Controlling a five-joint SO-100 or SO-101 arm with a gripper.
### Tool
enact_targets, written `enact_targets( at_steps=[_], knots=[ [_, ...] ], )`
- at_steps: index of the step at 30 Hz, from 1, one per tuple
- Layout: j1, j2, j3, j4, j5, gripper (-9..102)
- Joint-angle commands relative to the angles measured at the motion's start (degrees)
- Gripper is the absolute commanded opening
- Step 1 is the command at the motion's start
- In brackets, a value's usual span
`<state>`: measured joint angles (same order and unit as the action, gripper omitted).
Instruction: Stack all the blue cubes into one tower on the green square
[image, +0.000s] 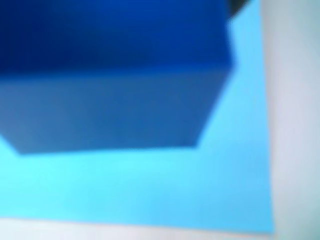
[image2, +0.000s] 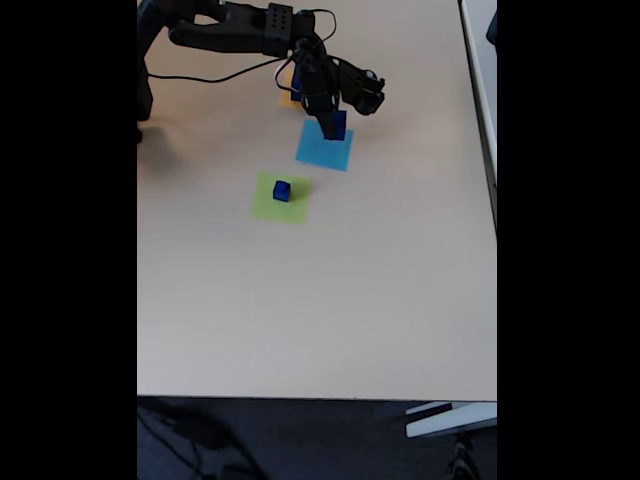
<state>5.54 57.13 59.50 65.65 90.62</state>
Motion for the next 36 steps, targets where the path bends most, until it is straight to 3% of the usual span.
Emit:
enact_targets(
  at_steps=[1, 16, 36],
  knots=[
    [0.7, 0.0, -4.5, -0.9, -0.3, 6],
    [-0.4, -1.6, -4.7, 4.6, 1.3, 6],
    [-0.4, -3.7, -3.8, 4.2, 0.2, 6]
  ],
)
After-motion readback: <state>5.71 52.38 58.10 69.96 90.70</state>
